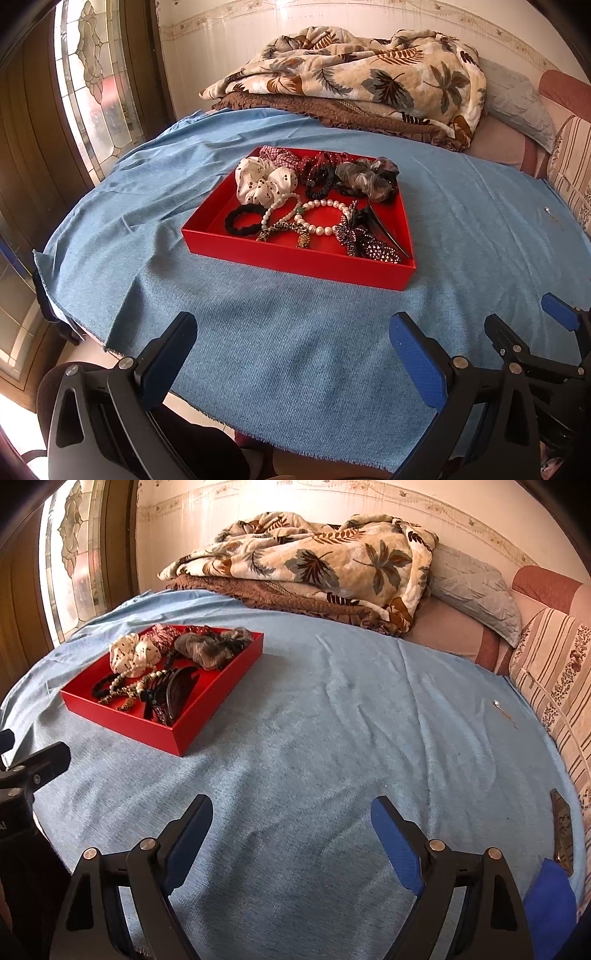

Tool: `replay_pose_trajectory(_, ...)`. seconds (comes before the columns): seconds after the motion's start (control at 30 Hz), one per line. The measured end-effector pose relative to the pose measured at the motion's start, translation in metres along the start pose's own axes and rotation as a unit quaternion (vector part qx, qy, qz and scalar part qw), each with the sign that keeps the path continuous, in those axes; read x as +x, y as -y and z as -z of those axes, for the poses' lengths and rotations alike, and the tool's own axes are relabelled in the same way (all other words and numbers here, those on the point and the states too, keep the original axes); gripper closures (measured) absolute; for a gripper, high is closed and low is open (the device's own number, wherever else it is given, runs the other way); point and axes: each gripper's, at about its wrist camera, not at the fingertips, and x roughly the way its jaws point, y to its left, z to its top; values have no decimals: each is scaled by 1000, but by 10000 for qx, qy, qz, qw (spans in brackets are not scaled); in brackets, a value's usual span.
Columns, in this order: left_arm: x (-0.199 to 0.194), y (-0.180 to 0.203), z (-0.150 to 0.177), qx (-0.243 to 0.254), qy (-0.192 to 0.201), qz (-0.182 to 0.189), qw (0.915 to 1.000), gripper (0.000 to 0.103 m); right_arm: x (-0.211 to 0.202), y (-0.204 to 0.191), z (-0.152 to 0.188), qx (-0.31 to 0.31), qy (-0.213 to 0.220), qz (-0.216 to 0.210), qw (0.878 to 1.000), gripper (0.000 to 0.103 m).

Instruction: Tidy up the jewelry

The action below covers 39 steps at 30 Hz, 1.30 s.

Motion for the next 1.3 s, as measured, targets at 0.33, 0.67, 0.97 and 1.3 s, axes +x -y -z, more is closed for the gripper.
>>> replay_pose_trajectory(0.33, -6, -1, 1, 66, 173, -115, 9998, 0, -3, 2, -2, 38, -153, 237, 9996, 12)
replay_pose_trajectory(0.67, -51, -7, -6, 0, 1149, -421, 9925, 0, -53, 5, -6, 163, 982, 266, 9947, 8)
replay_pose_trajectory(0.97, -100, -13, -7, -57, 1968, -678, 9781, 0, -88, 10, -6, 329, 1679, 263, 9849, 6)
replay_pose_trajectory(1.3, -117, -21, -6, -172, 2029, -579, 9773, 0, -111, 11, -1, 304, 1946, 298, 9800, 5)
